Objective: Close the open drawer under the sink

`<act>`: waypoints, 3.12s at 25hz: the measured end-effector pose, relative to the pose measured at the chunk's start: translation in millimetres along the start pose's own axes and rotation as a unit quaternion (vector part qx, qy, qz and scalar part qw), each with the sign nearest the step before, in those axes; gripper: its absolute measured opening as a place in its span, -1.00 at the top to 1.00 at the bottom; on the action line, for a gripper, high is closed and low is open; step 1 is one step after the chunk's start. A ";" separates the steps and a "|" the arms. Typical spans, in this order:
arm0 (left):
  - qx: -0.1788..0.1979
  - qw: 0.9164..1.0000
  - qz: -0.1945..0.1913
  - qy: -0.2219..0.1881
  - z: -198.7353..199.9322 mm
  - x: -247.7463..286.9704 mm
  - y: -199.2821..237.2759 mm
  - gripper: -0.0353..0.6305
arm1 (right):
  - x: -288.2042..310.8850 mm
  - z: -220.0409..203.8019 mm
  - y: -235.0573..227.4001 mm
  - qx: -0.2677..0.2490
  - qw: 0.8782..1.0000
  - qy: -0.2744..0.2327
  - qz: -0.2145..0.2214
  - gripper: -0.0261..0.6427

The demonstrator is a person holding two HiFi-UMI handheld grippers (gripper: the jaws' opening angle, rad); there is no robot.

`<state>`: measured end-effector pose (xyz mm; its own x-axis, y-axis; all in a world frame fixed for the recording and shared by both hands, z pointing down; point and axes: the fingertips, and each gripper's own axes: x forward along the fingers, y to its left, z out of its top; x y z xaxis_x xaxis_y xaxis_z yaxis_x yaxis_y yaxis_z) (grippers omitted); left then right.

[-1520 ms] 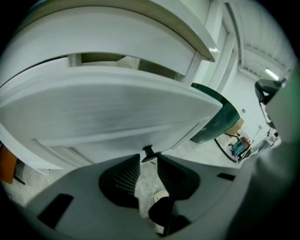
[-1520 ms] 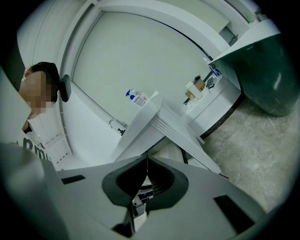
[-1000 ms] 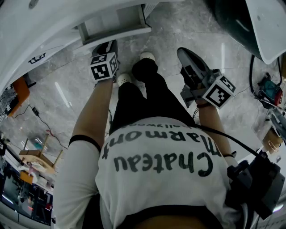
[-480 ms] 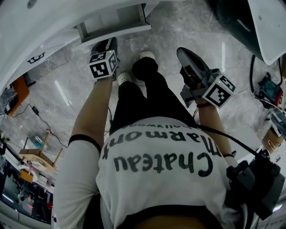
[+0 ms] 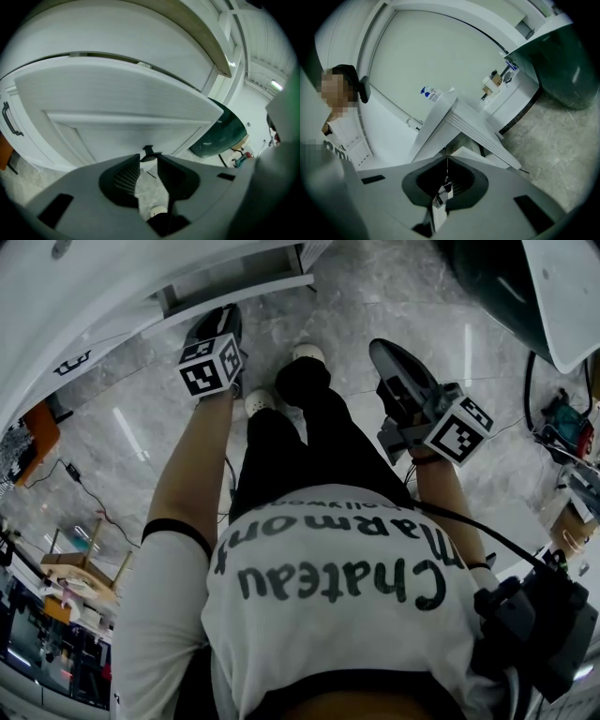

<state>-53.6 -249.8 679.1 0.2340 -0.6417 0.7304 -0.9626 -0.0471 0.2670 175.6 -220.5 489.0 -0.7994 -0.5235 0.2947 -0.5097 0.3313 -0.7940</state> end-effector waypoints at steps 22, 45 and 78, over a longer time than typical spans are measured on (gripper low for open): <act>-0.075 0.996 0.038 -0.040 55.7 22.9 21.9 0.57 | -1.2 3.3 -9.0 0.014 1.000 -0.009 -0.004 0.89; -0.040 0.999 0.025 0.010 56.2 15.4 23.6 0.61 | 7.2 25.9 15.0 0.029 0.999 -0.026 0.021 0.89; 0.045 0.932 -0.234 -0.272 215.0 -402.5 -90.4 0.82 | -11.1 76.7 321.4 -0.193 0.968 -0.097 0.128 0.89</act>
<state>-90.2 -151.8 225.8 0.5506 -0.8269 0.1146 -0.7862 -0.4675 0.4043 45.1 -168.4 189.8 -0.8595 -0.5108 -0.0195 -0.4143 0.7185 -0.5587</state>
